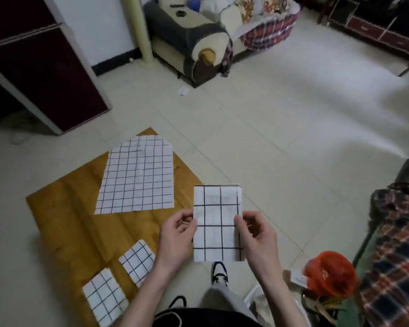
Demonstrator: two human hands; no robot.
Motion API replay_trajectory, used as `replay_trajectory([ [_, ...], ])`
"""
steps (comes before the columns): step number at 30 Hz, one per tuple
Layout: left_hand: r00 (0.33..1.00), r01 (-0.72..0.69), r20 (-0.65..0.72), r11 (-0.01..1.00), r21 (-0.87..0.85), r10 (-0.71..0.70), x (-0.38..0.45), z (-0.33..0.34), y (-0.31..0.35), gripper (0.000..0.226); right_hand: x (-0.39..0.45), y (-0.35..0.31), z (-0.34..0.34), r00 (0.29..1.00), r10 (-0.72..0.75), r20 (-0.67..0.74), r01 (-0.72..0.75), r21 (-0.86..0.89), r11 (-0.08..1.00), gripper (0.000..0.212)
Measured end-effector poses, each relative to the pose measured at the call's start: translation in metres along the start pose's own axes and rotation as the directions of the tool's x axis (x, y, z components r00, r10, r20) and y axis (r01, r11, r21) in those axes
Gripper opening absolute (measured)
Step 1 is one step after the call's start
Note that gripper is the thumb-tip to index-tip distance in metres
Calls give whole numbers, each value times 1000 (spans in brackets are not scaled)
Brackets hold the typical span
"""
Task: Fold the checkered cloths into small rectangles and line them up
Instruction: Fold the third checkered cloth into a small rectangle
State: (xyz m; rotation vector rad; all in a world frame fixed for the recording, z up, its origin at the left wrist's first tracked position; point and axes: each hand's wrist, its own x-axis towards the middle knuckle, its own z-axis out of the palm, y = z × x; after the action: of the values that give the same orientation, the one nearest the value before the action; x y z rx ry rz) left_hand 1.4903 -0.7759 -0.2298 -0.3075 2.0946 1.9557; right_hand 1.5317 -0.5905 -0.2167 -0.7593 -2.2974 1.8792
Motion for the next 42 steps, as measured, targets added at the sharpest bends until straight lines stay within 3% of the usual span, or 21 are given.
replay_trajectory([
  [10, 922, 122, -373, 992, 18, -106, 21, -2, -26, 20, 88, 13, 37, 917, 4, 398, 27, -72, 997, 10],
  [22, 701, 193, -671, 970, -148, -242, 36, -26, -88, 34, 122, 52, 128, 759, 40, 650, 128, -209, 969, 7],
  [34, 556, 293, -740, 922, -253, -379, 76, -39, -235, 33, 149, 189, 208, 681, 101, 725, 263, -371, 891, 5],
  [42, 551, 354, -727, 903, -242, -411, 104, -29, -310, 36, 172, 261, 226, 677, 101, 729, 374, -459, 806, 6],
])
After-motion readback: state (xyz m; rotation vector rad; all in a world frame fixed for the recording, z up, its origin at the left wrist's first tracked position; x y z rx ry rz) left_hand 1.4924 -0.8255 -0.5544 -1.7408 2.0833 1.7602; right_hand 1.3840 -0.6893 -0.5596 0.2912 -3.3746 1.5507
